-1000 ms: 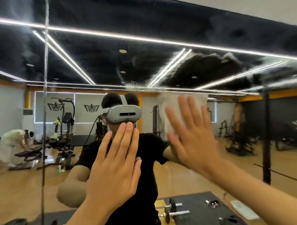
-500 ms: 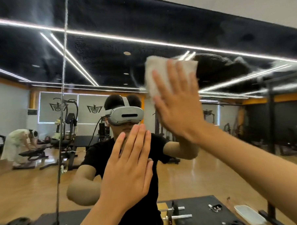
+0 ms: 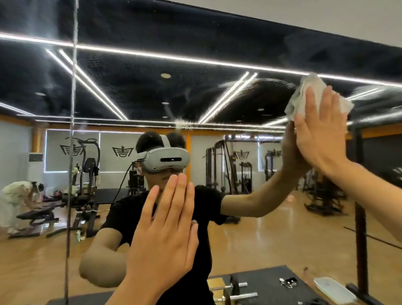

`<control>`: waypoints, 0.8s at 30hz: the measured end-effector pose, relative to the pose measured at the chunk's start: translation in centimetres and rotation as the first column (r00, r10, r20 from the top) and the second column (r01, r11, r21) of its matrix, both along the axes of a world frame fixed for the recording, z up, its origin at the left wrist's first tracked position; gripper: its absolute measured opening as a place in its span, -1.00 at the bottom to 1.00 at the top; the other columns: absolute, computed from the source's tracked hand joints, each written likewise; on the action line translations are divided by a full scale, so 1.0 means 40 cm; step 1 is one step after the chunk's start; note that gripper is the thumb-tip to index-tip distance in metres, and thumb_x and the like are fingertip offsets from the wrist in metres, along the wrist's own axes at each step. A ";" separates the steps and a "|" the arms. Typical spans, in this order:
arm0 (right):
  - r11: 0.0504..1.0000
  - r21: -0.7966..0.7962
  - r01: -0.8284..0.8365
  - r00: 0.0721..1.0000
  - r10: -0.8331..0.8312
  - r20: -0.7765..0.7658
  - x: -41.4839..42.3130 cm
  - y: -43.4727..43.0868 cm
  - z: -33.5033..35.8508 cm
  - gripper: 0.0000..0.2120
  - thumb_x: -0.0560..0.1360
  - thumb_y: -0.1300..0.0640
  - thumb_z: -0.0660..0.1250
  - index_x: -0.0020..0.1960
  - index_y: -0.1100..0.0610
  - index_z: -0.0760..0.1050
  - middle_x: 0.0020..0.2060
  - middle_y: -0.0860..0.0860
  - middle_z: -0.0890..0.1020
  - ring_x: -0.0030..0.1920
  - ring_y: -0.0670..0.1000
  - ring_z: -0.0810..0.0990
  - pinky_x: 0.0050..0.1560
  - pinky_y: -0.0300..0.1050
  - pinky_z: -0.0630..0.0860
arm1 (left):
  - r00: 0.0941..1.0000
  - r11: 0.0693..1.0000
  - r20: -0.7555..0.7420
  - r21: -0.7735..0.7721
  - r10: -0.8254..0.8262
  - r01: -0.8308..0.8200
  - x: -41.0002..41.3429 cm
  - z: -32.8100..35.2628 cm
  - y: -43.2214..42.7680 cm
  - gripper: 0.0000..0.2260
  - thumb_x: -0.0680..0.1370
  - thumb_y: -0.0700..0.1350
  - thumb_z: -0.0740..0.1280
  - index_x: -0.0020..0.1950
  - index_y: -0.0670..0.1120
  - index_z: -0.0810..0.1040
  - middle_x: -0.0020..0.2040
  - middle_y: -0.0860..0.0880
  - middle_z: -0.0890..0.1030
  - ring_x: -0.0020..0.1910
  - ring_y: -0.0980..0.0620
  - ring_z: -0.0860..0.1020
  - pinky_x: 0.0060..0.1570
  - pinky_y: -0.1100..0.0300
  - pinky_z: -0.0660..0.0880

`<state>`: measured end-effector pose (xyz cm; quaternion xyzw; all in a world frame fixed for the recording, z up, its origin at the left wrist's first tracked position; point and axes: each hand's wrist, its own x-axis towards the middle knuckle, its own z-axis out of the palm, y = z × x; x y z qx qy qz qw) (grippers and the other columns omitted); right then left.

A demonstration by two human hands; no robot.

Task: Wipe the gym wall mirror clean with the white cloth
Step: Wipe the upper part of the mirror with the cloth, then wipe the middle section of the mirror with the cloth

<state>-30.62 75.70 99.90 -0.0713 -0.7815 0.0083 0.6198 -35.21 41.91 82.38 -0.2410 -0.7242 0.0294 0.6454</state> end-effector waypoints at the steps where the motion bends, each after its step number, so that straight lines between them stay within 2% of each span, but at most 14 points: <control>1: 1.000 -0.015 0.010 1.000 -0.010 -0.007 -0.014 -0.049 0.026 -0.38 0.71 -0.18 -0.15 0.71 0.00 -0.10 0.68 0.21 -0.01 0.66 0.31 -0.02 0.55 0.49 0.08 | 1.000 1.000 -0.001 -0.001 0.002 -0.002 0.000 0.000 -0.001 -0.35 0.67 0.06 0.10 0.68 -0.27 0.16 0.71 -0.25 0.09 0.70 -0.20 0.10 0.64 -0.21 0.05; 3: 0.998 0.068 -0.008 1.000 0.010 -0.025 -0.031 -0.166 0.056 -0.37 0.71 -0.21 -0.13 0.72 0.01 -0.10 0.69 0.20 -0.05 0.68 0.28 -0.07 0.60 0.45 -0.02 | 1.000 1.000 0.006 -0.005 0.005 -0.005 0.000 -0.001 -0.001 -0.35 0.67 0.06 0.10 0.68 -0.27 0.16 0.71 -0.25 0.10 0.70 -0.21 0.11 0.63 -0.21 0.06; 6: 0.934 0.343 -0.100 0.994 0.107 0.000 -0.056 -0.380 0.049 -0.35 0.71 -0.24 -0.09 0.73 -0.02 -0.07 0.70 0.17 -0.09 0.69 0.23 -0.14 0.63 0.33 -0.19 | 1.000 1.000 0.008 -0.011 0.012 -0.012 -0.001 0.002 -0.003 -0.35 0.68 0.06 0.10 0.68 -0.27 0.15 0.71 -0.26 0.10 0.70 -0.21 0.12 0.62 -0.22 0.09; 9: 0.827 0.541 -0.152 0.988 0.132 0.076 -0.071 -0.564 0.014 -0.36 0.70 -0.25 -0.11 0.72 -0.05 -0.03 0.71 0.17 -0.06 0.69 0.23 -0.12 0.63 0.34 -0.15 | 1.000 1.000 0.001 -0.014 0.011 -0.011 0.000 0.004 -0.008 -0.37 0.69 0.05 0.10 0.68 -0.27 0.18 0.70 -0.26 0.13 0.69 -0.21 0.12 0.62 -0.22 0.11; 11: 0.776 0.607 -0.171 0.985 0.130 0.111 -0.072 -0.585 0.002 -0.38 0.71 -0.23 -0.10 0.72 -0.06 -0.01 0.70 0.16 -0.03 0.69 0.23 -0.10 0.63 0.34 -0.11 | 1.000 1.000 0.004 -0.014 0.003 -0.003 0.002 0.004 -0.011 -0.38 0.69 0.05 0.10 0.67 -0.28 0.21 0.70 -0.26 0.16 0.69 -0.19 0.14 0.61 -0.21 0.12; 14: 0.696 0.691 -0.195 0.980 0.167 0.108 -0.062 -0.469 0.007 -0.42 0.72 -0.21 -0.06 0.71 -0.09 0.09 0.70 0.13 0.06 0.70 0.19 -0.02 0.64 0.29 -0.06 | 1.000 1.000 -0.002 -0.019 -0.001 0.001 0.007 0.005 -0.017 -0.39 0.69 0.04 0.13 0.66 -0.27 0.24 0.70 -0.24 0.16 0.69 -0.18 0.16 0.61 -0.21 0.14; 16: 0.749 0.639 -0.175 0.984 0.160 0.083 -0.052 -0.343 0.007 -0.42 0.73 -0.21 -0.06 0.71 -0.10 0.06 0.71 0.11 0.02 0.70 0.16 -0.06 0.65 0.28 -0.07 | 1.000 1.000 -0.013 -0.024 0.014 -0.015 0.009 0.007 -0.020 -0.40 0.69 0.05 0.13 0.66 -0.27 0.25 0.70 -0.24 0.17 0.68 -0.18 0.17 0.62 -0.20 0.13; 20: 0.932 0.344 -0.114 0.993 0.104 0.048 -0.016 -0.051 -0.044 -0.40 0.72 -0.24 -0.14 0.72 -0.14 -0.08 0.72 0.06 -0.11 0.70 0.10 -0.19 0.65 0.31 -0.09 | 0.999 0.999 -0.016 -0.016 0.050 -0.050 0.012 0.005 -0.010 -0.39 0.68 0.04 0.13 0.65 -0.28 0.24 0.70 -0.24 0.15 0.69 -0.19 0.14 0.63 -0.21 0.10; 24: 0.987 0.106 -0.119 0.993 0.120 0.001 0.013 0.098 -0.132 -0.40 0.73 -0.21 -0.15 0.73 -0.08 -0.07 0.71 0.11 -0.08 0.70 0.16 -0.14 0.64 0.37 -0.06 | 0.995 0.997 -0.054 -0.006 0.083 -0.083 0.008 0.004 0.002 -0.37 0.67 0.03 0.11 0.66 -0.30 0.21 0.69 -0.28 0.14 0.69 -0.22 0.13 0.66 -0.20 0.02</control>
